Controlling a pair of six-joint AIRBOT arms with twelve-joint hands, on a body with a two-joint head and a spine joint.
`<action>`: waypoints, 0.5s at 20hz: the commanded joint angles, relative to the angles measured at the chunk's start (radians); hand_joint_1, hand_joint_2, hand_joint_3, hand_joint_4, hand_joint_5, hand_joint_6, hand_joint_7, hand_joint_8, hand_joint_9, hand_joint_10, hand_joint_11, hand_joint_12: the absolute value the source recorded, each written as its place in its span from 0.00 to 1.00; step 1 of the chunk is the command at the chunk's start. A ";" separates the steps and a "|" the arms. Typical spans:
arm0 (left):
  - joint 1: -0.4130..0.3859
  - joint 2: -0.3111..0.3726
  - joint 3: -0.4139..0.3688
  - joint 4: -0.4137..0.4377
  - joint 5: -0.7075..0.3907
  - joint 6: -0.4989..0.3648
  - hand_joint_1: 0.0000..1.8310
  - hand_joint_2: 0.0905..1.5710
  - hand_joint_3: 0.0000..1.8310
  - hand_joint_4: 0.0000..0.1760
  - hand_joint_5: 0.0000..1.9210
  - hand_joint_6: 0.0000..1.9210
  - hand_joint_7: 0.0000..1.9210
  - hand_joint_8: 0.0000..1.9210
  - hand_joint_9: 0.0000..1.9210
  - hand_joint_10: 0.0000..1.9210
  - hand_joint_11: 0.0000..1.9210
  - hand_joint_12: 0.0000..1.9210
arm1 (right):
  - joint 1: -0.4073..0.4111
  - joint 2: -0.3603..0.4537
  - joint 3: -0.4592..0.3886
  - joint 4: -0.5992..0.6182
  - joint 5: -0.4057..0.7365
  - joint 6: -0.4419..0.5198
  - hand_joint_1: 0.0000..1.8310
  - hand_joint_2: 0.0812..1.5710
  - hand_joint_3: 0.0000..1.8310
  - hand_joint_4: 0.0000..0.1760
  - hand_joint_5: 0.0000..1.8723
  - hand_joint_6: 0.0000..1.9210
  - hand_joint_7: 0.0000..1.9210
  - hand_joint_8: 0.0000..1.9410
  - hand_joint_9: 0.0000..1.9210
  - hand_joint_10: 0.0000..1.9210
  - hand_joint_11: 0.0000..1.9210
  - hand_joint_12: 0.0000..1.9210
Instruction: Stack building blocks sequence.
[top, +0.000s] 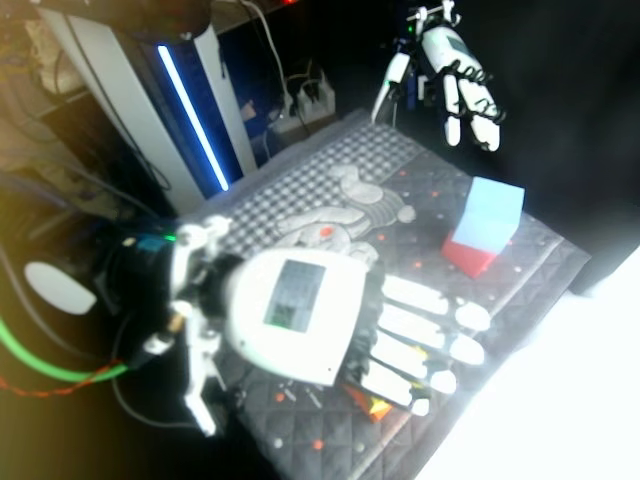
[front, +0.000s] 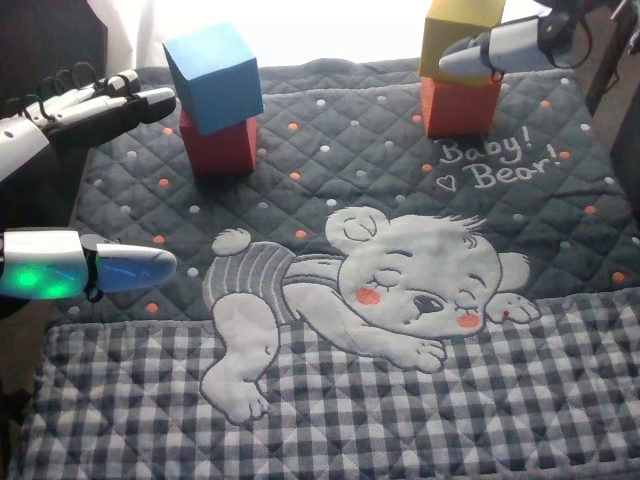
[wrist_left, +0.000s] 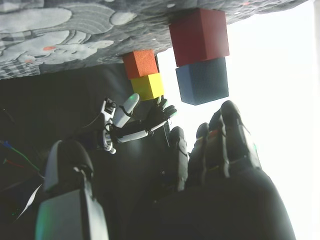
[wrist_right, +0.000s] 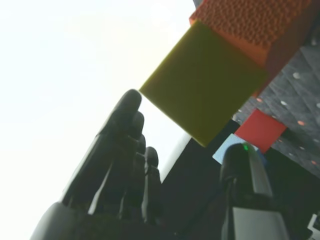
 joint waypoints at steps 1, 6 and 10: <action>-0.011 -0.001 0.002 -0.008 -0.131 -0.009 0.38 0.55 0.00 0.49 0.11 0.00 0.01 0.00 0.00 0.00 0.00 0.14 | 0.007 0.014 -0.002 0.022 0.135 -0.001 0.46 0.62 0.00 0.41 0.08 0.00 0.13 0.00 0.27 0.00 0.28 0.26; -0.012 0.004 0.010 -0.004 -0.134 -0.017 0.37 0.55 0.00 0.43 0.11 0.00 0.00 0.00 0.00 0.00 0.00 0.12 | -0.027 0.081 -0.077 0.035 0.276 -0.001 0.38 0.54 0.00 0.81 0.02 0.00 0.07 0.00 0.14 0.00 0.03 0.61; 0.004 0.019 0.002 -0.026 -0.271 -0.036 0.39 0.55 0.00 0.52 0.08 0.00 0.01 0.00 0.00 0.00 0.00 0.15 | -0.200 0.230 -0.245 0.131 0.599 -0.001 0.37 0.59 0.00 0.60 0.03 0.00 0.04 0.00 0.06 0.01 0.00 0.38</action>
